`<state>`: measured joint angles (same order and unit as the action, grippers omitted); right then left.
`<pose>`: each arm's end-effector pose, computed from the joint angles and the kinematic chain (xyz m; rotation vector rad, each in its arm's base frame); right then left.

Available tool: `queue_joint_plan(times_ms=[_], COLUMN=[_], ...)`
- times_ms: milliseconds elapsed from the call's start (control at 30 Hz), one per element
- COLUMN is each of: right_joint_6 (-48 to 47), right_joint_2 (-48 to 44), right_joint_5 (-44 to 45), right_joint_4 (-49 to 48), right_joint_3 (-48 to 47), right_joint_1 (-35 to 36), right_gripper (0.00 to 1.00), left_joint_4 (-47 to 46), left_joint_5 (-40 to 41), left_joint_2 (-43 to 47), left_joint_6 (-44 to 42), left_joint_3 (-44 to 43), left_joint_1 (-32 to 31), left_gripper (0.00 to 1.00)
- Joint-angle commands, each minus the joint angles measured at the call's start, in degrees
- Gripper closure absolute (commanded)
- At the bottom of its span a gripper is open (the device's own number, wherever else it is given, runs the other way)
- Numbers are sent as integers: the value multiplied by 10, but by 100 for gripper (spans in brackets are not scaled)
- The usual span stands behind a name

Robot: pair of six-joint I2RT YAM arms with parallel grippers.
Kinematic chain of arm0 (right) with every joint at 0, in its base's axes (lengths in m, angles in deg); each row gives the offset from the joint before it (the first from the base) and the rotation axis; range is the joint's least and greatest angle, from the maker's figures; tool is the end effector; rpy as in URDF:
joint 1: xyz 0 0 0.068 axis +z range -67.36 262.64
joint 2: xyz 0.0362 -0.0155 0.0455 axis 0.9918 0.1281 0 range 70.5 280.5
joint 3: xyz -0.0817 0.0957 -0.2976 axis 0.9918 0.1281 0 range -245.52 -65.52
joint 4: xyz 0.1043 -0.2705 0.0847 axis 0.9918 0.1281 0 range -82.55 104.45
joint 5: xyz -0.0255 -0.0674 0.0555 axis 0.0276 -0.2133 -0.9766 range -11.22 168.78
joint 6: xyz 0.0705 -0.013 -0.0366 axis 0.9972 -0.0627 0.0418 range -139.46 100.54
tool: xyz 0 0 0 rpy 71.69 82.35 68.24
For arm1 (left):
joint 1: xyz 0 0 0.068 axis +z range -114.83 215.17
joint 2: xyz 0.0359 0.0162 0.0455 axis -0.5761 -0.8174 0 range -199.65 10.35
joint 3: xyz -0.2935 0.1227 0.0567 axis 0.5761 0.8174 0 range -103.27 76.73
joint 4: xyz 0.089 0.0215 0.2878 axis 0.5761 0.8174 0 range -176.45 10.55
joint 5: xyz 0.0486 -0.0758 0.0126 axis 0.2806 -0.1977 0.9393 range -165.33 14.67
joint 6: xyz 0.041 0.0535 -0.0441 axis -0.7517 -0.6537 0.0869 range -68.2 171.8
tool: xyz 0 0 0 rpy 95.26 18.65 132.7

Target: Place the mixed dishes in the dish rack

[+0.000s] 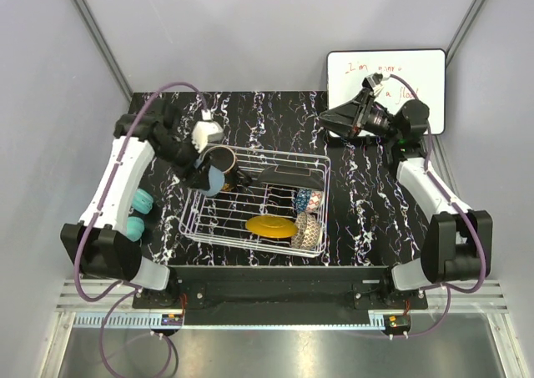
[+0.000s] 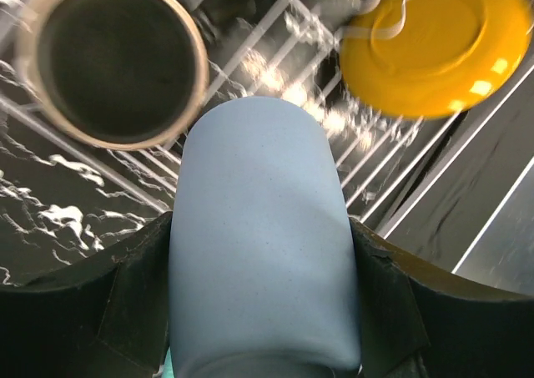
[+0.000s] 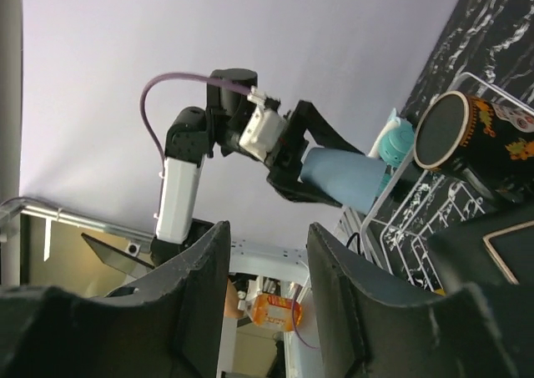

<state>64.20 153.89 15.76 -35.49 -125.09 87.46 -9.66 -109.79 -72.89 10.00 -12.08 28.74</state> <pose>0.3645 0.0930 0.4003 -0.0401 1.7437 1.8756 0.2994 -0.0734 0.3903 1.1763 2.3031 -0.6333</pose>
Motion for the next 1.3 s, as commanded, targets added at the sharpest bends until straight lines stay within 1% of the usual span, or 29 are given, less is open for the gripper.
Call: queue_joint_plan(times_ms=[0,33,67,100,167,200,500,633,767,967,1033,1067,1100,1167,1200,1267], right_joint_6=[-131,-158,-223,-250,-297,-302,-313,-315,-315,-316,-316,-315,-316,-321,-324,-327], right_joint_2=[-43,-52,-60,-76,-92,-106,-152,-155,-158,-159,-160,-161,-161,-162,-162,-162], right_joint_5=[41,60,73,84,110,116,145,145,145,146,146,146,147,148,149,149], right_joint_4=[182,222,265,328,360,368,383,386,388,392,394,395,399,405,408,415], right_joint_3=[-19,-24,-31,-41,-42,-35,-4,-4,2,5,4,4,5,3,4,4], right_joint_1=[2,2,3,2,2,2,2,2,2,2,2,2,2,2,2,2], right_gripper=[51,50,50,49,49,49,49,49,50,50,48,47,47,46,46,45], left_joint_4=[75,59,25,8,-33,-45,-187,-253,-285,-292,-291,-292,-292,-288,-288,-282], left_joint_5=[87,95,105,130,155,176,272,291,294,283,280,280,280,280,281,284], left_joint_2=[11,14,16,16,11,8,-8,-5,4,2,3,6,7,18,21,35], left_joint_6=[-27,-19,-5,0,15,22,86,124,140,151,152,152,153,153,153,150], left_joint_3=[69,83,97,121,142,158,232,264,305,320,321,320,321,320,319,314], left_joint_1=[-64,-70,-77,-89,-111,-117,-163,-176,-185,-195,-196,-195,-195,-196,-196,-196], left_gripper=[100,100,100,100,100,100,100,100,100,100,92,81,67,54,29,22])
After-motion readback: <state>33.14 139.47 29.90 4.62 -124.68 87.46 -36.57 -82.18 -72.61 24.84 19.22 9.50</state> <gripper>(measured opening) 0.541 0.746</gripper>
